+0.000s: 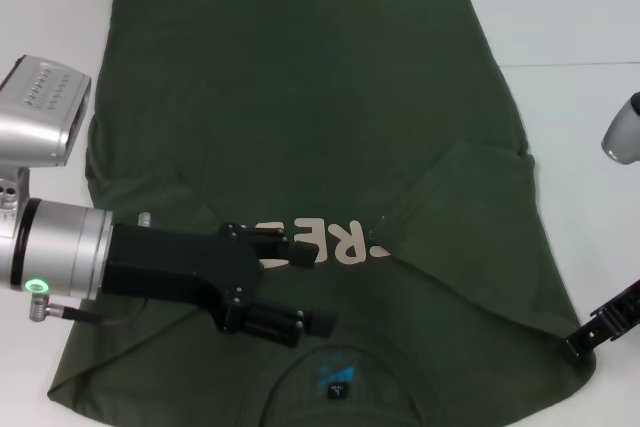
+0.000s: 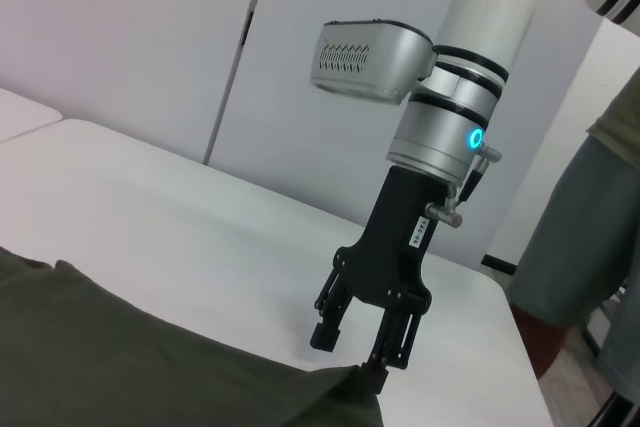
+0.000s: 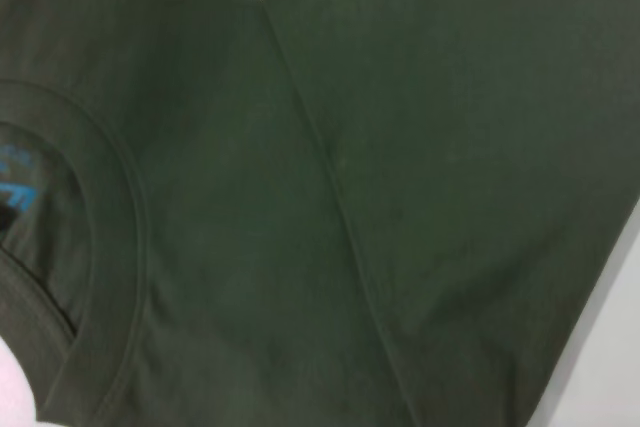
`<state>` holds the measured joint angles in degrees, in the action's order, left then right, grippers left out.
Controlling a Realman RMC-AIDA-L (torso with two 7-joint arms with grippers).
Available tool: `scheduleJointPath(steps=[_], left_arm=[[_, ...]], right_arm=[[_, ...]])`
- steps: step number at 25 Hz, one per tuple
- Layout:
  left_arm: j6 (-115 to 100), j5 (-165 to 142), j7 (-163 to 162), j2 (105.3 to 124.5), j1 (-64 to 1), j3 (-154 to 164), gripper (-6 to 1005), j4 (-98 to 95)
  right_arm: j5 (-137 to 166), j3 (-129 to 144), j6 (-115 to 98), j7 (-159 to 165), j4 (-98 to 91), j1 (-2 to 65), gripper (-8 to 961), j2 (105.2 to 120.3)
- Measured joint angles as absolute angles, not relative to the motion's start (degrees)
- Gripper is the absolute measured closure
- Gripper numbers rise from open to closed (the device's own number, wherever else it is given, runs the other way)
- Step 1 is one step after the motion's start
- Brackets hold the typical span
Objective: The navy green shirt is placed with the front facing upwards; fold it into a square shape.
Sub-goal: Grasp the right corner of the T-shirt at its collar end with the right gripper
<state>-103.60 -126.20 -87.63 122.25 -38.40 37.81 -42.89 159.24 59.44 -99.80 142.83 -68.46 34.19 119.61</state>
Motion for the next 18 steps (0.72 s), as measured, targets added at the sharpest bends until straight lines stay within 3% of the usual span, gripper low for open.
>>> scheduleJointPath(steps=[3, 13, 18], left_arm=[[-103.0, -126.2, -87.6, 122.25, -38.4, 37.8, 85, -42.9], [-102.4, -126.2, -87.4, 122.26, -38.3, 37.8, 91, -42.9], [-102.3, -126.0, -87.3, 122.17, -38.3, 37.7, 94, -42.9]], right_arm=[[159.7, 59.6, -99.7, 142.9, -66.5, 35.1, 105, 119.62], [160.4, 60.1, -98.7, 143.3, -65.6, 35.4, 390, 119.71], [160.4, 60.7, -98.7, 144.0, -64.8, 35.3, 445, 119.71]])
